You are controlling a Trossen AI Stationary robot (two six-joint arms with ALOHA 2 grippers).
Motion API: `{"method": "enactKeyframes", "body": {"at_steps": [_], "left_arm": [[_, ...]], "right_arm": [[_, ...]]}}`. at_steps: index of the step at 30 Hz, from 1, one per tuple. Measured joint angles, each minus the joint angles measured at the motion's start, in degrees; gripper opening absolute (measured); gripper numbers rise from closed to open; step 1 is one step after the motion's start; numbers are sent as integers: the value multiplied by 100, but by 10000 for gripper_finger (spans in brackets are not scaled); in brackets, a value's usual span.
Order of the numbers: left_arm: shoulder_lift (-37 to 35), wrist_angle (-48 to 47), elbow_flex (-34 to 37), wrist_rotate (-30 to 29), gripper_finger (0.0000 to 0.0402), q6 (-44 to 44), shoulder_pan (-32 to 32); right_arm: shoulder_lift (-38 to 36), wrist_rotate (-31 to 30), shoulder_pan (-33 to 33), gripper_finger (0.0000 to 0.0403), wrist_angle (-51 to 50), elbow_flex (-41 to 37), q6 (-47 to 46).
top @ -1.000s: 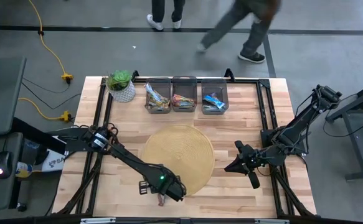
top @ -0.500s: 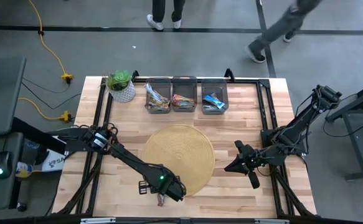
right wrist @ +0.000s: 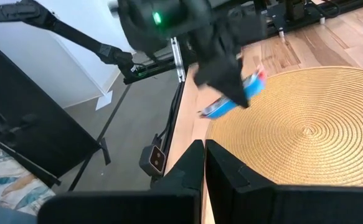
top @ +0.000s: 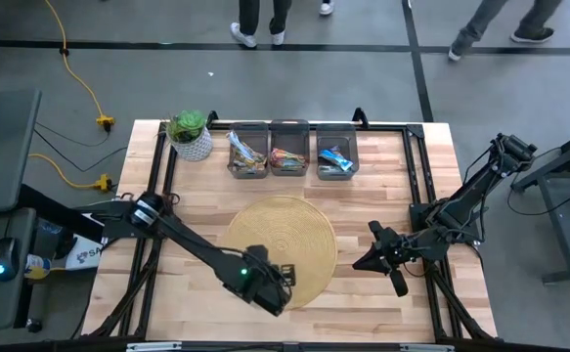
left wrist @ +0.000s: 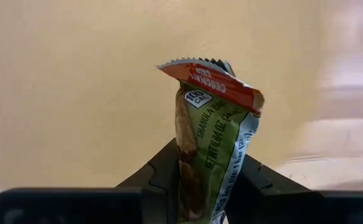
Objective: Pick and place Granola Bars by type
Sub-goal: Put the red granola bar into the middle black bin
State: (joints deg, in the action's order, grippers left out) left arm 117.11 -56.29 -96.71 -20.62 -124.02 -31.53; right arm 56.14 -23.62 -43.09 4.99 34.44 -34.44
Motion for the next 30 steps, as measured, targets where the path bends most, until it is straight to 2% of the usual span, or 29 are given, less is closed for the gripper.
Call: {"method": "enactKeyframes", "body": {"at_steps": [4,6,16,24,30], "left_arm": [[-352,448,-2,-1567,87,945,2],[-544,703,-2,-2071,87,1559,2],[-1385,2400,-2,-3356,87,4764,5],[-1747,3539,0,-3632,87,6912,7],[-1931,4452,0,-3037,87,8596,46]], "right_arm": [[2,2,0,0,-4,0,0],[2,4,0,0,-7,0,0],[2,17,0,0,-24,0,0],[2,22,0,0,-45,-2,0],[2,52,0,0,-55,-2,0]]}}
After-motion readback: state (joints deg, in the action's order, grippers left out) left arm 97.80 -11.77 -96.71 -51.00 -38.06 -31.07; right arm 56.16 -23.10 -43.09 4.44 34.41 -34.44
